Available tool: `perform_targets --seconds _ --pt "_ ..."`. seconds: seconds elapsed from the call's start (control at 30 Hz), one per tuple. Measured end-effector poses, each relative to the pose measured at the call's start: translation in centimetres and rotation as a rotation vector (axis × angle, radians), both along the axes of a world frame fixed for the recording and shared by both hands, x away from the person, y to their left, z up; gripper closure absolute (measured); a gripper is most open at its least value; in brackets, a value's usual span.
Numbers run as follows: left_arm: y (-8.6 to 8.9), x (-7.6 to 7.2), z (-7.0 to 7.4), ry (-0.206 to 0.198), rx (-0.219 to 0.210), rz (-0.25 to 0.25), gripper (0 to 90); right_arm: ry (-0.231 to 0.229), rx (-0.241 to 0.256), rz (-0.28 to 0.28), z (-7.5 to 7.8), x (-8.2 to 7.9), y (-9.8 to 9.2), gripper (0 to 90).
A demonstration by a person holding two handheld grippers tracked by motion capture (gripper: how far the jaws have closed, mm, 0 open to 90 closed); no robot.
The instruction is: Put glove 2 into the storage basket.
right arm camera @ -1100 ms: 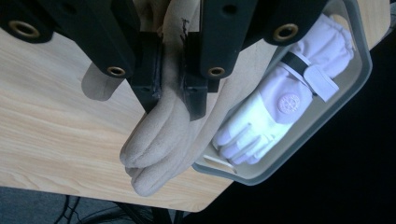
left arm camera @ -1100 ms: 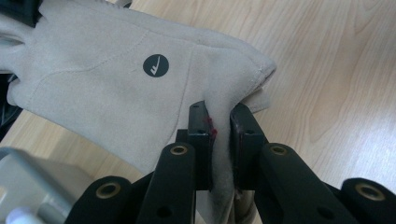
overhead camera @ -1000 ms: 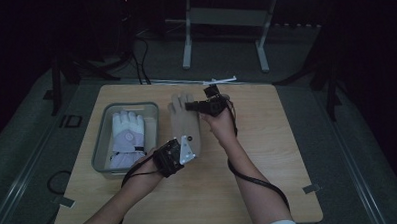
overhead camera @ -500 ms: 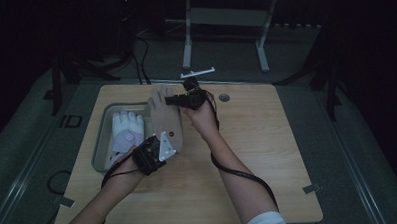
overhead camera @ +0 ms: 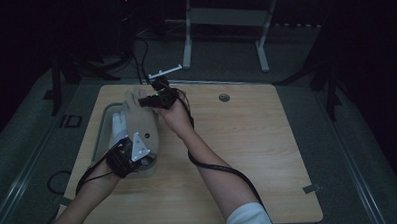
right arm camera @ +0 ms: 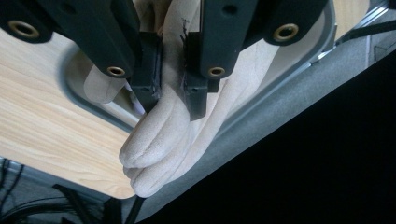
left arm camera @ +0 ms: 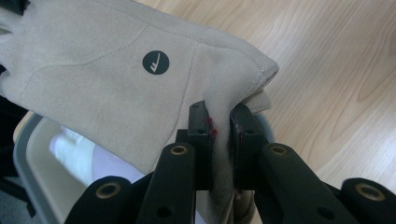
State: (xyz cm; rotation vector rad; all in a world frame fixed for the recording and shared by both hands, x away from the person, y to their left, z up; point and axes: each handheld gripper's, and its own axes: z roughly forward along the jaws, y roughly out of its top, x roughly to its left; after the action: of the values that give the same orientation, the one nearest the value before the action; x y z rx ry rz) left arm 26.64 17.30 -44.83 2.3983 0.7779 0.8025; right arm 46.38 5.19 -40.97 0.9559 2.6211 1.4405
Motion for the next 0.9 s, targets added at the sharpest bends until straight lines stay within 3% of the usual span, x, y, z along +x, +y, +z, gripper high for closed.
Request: perform_targets --seconds 0.4,0.63,0.8,0.9 --pt "2.8 -0.3 -0.7 0.021 0.026 0.043 81.3 0.000 -0.026 0.052 -1.0 0.0 4.4 80.7" --pt "2.9 0.9 -2.9 0.094 0.037 0.053 81.2 0.021 -0.072 0.050 -3.7 0.5 6.1 80.6" --pt "3.2 1.1 -3.5 0.114 0.010 0.057 81.1 0.038 -0.139 0.034 -6.0 1.0 6.6 80.2" --pt "3.3 1.4 -3.9 0.130 0.003 0.058 80.9 0.064 -0.146 0.023 -7.0 1.4 6.4 79.0"
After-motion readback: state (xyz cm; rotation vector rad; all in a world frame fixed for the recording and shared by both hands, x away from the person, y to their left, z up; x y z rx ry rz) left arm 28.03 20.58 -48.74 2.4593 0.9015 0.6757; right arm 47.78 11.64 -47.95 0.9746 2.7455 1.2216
